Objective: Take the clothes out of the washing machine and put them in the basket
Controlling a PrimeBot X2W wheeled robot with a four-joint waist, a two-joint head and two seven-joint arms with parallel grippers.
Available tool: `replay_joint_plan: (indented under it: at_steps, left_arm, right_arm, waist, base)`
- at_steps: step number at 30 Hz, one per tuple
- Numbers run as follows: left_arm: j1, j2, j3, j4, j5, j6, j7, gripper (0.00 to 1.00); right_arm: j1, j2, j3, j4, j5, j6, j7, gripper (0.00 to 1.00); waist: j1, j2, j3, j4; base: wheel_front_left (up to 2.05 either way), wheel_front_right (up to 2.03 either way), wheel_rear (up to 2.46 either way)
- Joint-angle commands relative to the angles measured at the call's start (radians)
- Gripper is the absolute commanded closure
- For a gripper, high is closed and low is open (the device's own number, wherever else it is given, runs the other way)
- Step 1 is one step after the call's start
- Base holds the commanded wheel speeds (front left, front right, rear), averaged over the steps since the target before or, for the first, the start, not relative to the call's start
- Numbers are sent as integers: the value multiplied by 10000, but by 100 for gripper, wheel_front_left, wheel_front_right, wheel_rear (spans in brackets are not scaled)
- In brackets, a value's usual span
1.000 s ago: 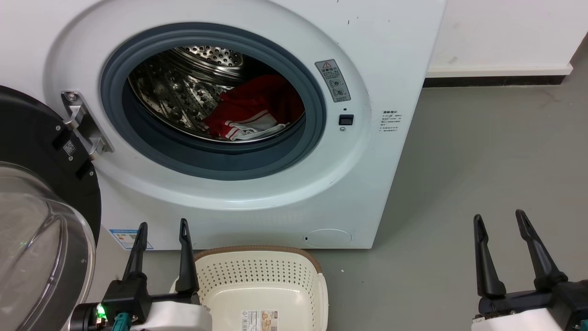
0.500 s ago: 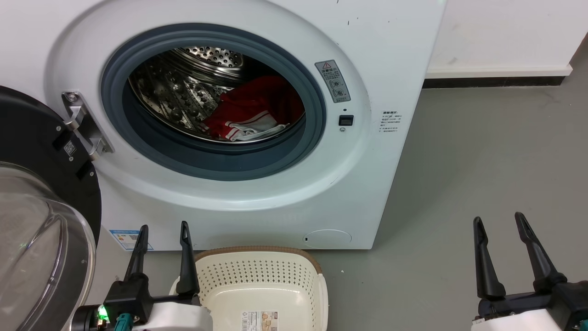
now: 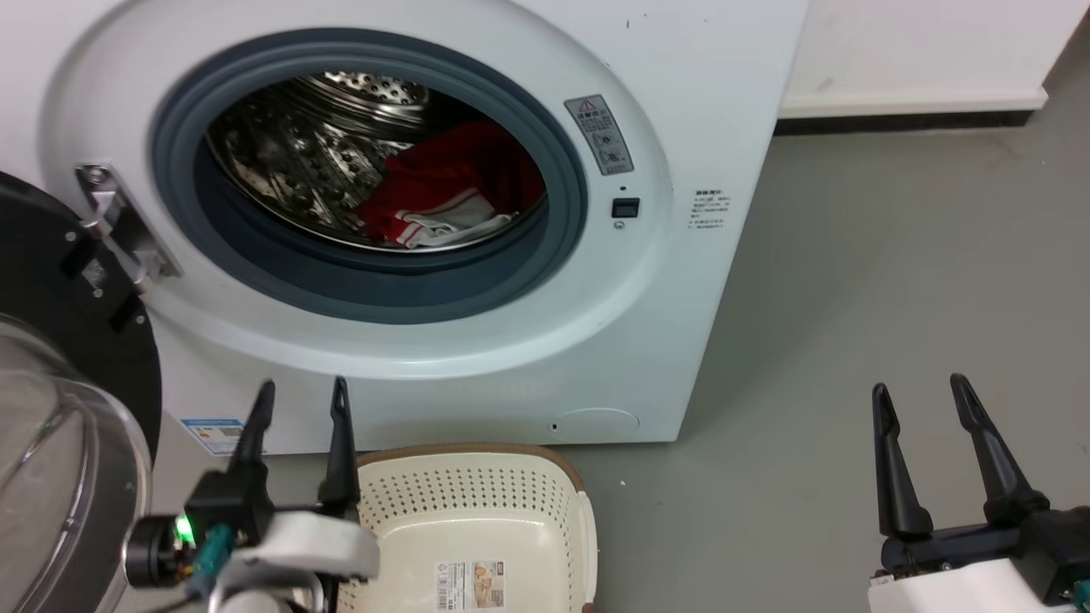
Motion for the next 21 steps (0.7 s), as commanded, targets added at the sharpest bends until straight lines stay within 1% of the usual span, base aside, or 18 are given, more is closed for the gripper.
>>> replay_joint_plan:
  at_steps: [1,4,8,13,17,18,19,21]
  left_arm:
    - [-379,121,119,220,49,-125,-24,0]
    - [-1204,318,292,729,140,-394,-24,0]
    - [-2450,701,596,1412,151,-615,-24,0]
    - [-3957,1254,938,2461,127,-721,-24,0]
    - [-5213,1804,797,3366,308,-906,-23,0]
    - [-5213,1804,797,3366,308,-906,-23,0]
    - [-5957,2139,724,3930,343,-982,-6,0]
    - [-6616,2330,625,4493,273,-1057,430,0]
  right_arm:
    - [-192,-18,11,-55,26,-3,-25,0]
    - [-373,-15,11,-83,28,-3,-25,0]
    - [-702,-15,15,-154,102,-3,-25,0]
    - [-1168,-13,53,-276,268,-3,-25,0]
    - [-1588,-11,33,-436,434,-3,-25,0]
    - [-1588,-11,33,-436,434,-3,-25,0]
    - [-1811,-8,34,-514,539,-3,-26,0]
    - [-2014,-8,49,-586,649,-3,-25,0]
  waist:
    - [0,0,213,-174]
    - [0,0,533,-395]
    - [0,0,1099,-760]
    - [0,0,1942,-1260]
    - [0,0,2717,-1564]
    - [0,0,2717,-1564]
    - [0,0,3102,-1683]
    - [0,0,3475,-1800]
  base:
    - [0,0,0]
    - [0,0,0]
    - [0,0,0]
    - [0,0,0]
    - [0,0,0]
    - [0,0,0]
    - [0,0,0]
    - [0,0,0]
